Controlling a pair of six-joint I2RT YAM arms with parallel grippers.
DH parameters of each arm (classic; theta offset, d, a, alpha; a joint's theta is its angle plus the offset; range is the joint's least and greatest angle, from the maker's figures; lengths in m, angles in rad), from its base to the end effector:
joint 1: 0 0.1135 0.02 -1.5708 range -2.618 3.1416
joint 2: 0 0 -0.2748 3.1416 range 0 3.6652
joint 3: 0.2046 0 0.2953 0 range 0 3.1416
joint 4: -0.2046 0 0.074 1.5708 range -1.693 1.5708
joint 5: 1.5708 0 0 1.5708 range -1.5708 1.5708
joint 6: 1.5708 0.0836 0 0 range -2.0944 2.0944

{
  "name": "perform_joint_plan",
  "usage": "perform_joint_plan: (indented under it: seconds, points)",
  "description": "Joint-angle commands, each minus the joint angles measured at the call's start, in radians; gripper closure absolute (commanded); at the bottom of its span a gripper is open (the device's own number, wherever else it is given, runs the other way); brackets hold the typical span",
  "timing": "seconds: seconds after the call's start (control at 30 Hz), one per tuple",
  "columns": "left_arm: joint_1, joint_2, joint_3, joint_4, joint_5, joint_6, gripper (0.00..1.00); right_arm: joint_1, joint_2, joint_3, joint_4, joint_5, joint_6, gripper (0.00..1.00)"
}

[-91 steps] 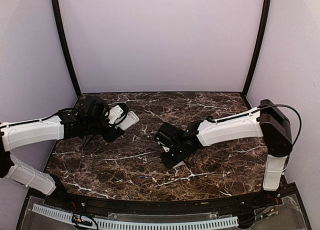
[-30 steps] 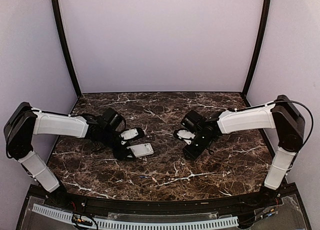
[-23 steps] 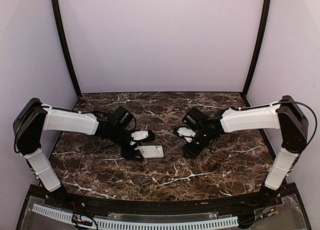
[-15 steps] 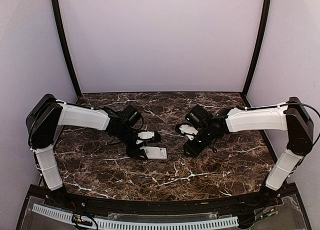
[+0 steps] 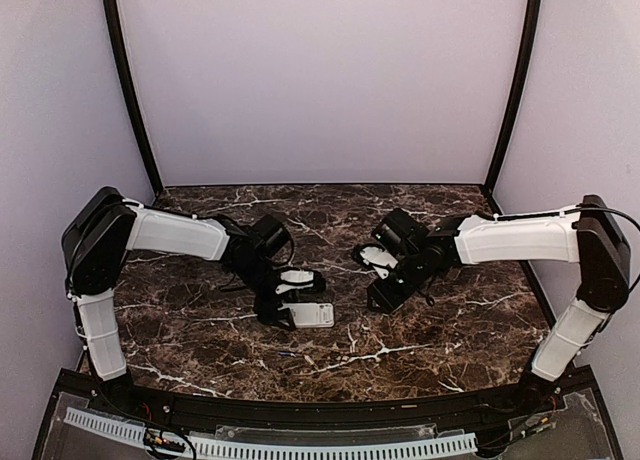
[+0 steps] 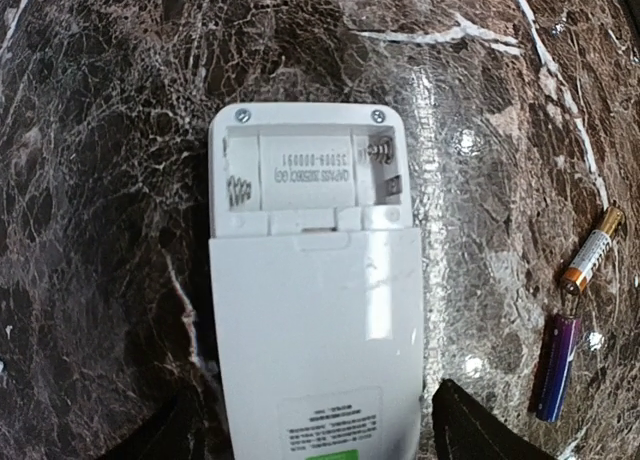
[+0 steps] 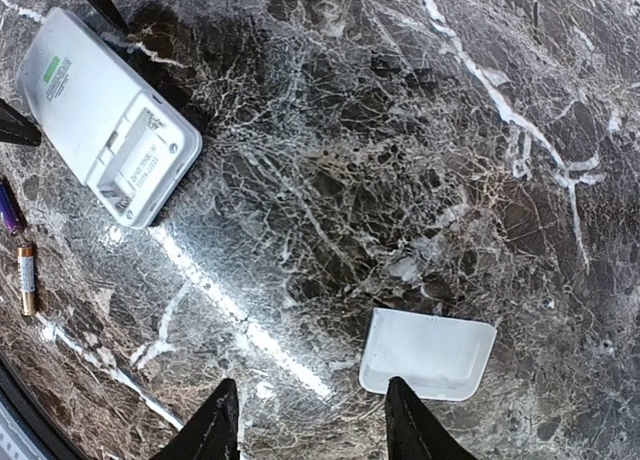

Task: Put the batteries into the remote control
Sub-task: Place the remote control without batteries at the center of the board, then pick up the battery at the center of the board.

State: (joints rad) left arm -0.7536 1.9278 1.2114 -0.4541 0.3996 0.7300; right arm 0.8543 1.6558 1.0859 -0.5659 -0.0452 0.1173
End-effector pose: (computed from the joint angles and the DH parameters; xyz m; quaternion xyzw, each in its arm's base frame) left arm 0.2930 -0.3196 0.0873 0.6781 0.6815 -0.1968 0.1926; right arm 0.2503 0.2932 0.1390 -0.3562 0.9089 0.1202 0.1805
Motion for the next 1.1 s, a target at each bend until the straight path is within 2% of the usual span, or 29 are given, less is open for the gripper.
perform_joint_plan:
  seconds: [0.0, 0.2, 0.33, 0.6, 0.7, 0.87, 0.97, 1.07]
  points:
    - [-0.006, -0.016, -0.033, -0.100, 0.011, 0.006, 0.20, -0.003, -0.023, -0.005, -0.001, -0.001, 0.024, 0.53]
    - [-0.005, -0.114, -0.063, -0.065, -0.016, -0.024, 0.16, 0.001, -0.035, 0.012, -0.018, -0.005, 0.050, 0.53]
    - [-0.006, -0.247, -0.073, -0.018, -0.015, -0.087, 0.15, 0.025, -0.034, 0.044, -0.031, 0.001, 0.104, 0.55]
    - [0.039, -0.603, -0.183, 0.092, -0.130, -0.400, 0.15, 0.225, -0.003, 0.096, 0.017, 0.031, 0.367, 0.59]
    - [0.072, -0.734, -0.252, 0.124, -0.195, -0.471, 0.10, 0.320, 0.060, 0.133, 0.002, 0.088, 0.446, 0.59]
    - [0.088, -0.910, -0.407, 0.228, -0.416, -0.524, 0.05, 0.420, 0.227, 0.278, -0.093, 0.136, 0.480, 0.59]
    - [0.092, -0.934, -0.417, 0.263, -0.452, -0.531, 0.04, 0.452, 0.295, 0.330, -0.132, 0.140, 0.497, 0.59]
    - [0.094, -0.934, -0.414, 0.268, -0.423, -0.538, 0.04, 0.460, 0.327, 0.339, -0.141, 0.149, 0.530, 0.58]
